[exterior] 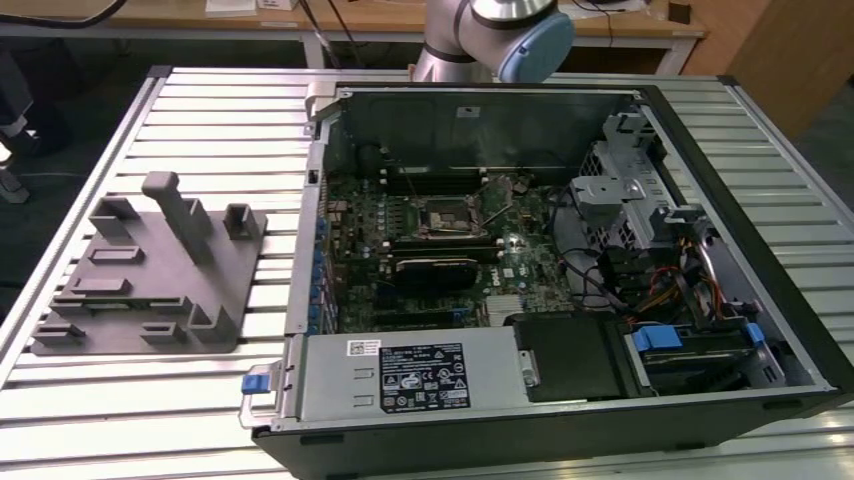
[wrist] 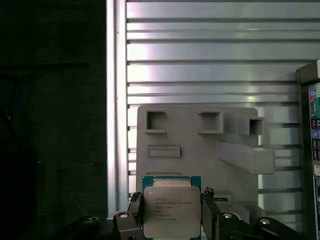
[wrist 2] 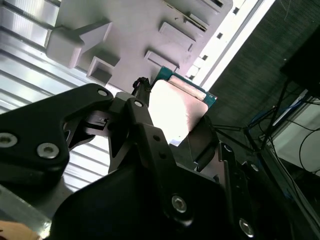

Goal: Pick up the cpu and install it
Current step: 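Pick up the cpu and move it towards the insertion slot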

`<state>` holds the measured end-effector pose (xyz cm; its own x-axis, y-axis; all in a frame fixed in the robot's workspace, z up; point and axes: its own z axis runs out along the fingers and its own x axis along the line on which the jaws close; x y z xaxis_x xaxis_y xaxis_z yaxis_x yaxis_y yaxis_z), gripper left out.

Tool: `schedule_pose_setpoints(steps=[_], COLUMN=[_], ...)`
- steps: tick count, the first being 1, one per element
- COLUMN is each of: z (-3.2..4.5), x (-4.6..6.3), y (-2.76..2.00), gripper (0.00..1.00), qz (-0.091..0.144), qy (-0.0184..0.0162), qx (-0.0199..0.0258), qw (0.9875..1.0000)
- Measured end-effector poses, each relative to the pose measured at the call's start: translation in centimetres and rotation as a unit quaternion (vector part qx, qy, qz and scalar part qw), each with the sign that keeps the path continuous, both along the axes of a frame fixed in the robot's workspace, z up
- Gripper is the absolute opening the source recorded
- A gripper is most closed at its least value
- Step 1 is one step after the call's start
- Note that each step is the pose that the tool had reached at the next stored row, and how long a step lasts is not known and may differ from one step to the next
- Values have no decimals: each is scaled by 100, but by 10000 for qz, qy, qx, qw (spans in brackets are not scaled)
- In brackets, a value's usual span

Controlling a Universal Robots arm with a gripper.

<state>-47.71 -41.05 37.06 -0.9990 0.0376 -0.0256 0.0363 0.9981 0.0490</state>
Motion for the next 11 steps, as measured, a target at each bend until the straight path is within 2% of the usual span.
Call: schedule_pose_setpoints(steps=[11], z=[210], x=[0], y=[0], gripper=[55], qz=[0], qy=[-3], qx=[0], qw=[10000])
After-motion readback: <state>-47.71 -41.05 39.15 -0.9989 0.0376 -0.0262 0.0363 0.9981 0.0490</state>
